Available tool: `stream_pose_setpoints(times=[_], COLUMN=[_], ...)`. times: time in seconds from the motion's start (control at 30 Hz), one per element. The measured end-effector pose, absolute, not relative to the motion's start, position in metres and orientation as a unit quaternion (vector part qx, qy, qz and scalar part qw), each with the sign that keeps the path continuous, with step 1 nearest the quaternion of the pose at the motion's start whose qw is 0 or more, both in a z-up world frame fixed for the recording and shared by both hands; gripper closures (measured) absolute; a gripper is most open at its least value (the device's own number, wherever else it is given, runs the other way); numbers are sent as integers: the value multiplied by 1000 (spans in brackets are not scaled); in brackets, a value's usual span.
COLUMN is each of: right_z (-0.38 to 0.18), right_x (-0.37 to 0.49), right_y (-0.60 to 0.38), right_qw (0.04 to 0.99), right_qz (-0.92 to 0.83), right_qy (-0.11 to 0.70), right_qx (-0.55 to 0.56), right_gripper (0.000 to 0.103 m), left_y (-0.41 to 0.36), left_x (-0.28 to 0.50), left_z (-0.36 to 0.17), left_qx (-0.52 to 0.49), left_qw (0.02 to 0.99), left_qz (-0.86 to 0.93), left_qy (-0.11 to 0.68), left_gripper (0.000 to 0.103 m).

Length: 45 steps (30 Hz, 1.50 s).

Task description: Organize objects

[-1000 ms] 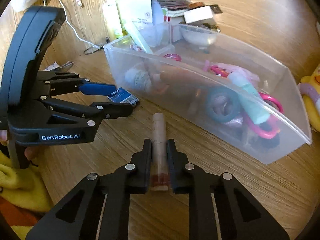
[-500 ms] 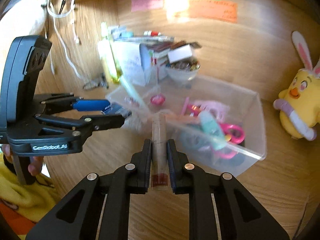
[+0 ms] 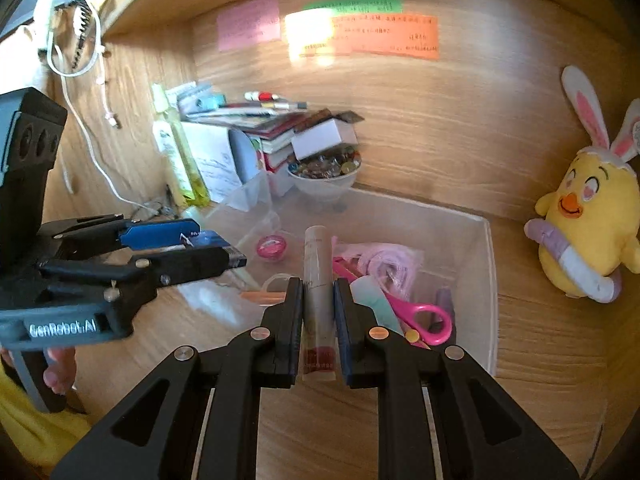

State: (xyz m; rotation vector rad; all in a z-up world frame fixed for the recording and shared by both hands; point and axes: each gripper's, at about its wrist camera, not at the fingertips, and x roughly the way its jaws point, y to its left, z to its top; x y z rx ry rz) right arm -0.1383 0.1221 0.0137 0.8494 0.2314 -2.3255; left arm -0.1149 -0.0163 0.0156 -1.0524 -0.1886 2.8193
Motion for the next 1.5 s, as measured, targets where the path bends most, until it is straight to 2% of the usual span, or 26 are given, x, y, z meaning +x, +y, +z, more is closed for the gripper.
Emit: stream_pose_setpoints(times=[0.23,0.4,0.47,0.6,0.7,0.93,1.07,1.5], right_z=[1,8,12,20,25,30,29,22], right_x=[-147,-144,-140,-129,-120,-106,-102,-99], right_y=[115,122,124,130,134,146,152,162], right_qw=[323,327,326,330,331,317,306,302], right_qz=[-876,-877,-880,-883,-886,-899,-903,-900], right_qy=[100,90,89,88,85,71,69,50], right_qx=[343,342,334,322,313,295,293,310], right_gripper=[89,79,71,66,61,36,29,26], left_y=[-17,-19,-19,-19,-20,-21,-17,-5], left_x=[-120,-112,-107,-99,-92,-76,-68,-62], left_z=[4,9,11,15,15,12,10,5], left_qx=[-363,-355,-350,-343,-338,-320,-312,-311], left_qw=[63,66,68,70,67,47,48,48], left_qz=[927,930,932,934,936,944,947,948], left_qy=[-62,-64,-66,-68,-70,-68,-62,-47], left_gripper=[55,52,51,49,44,23,14,11])
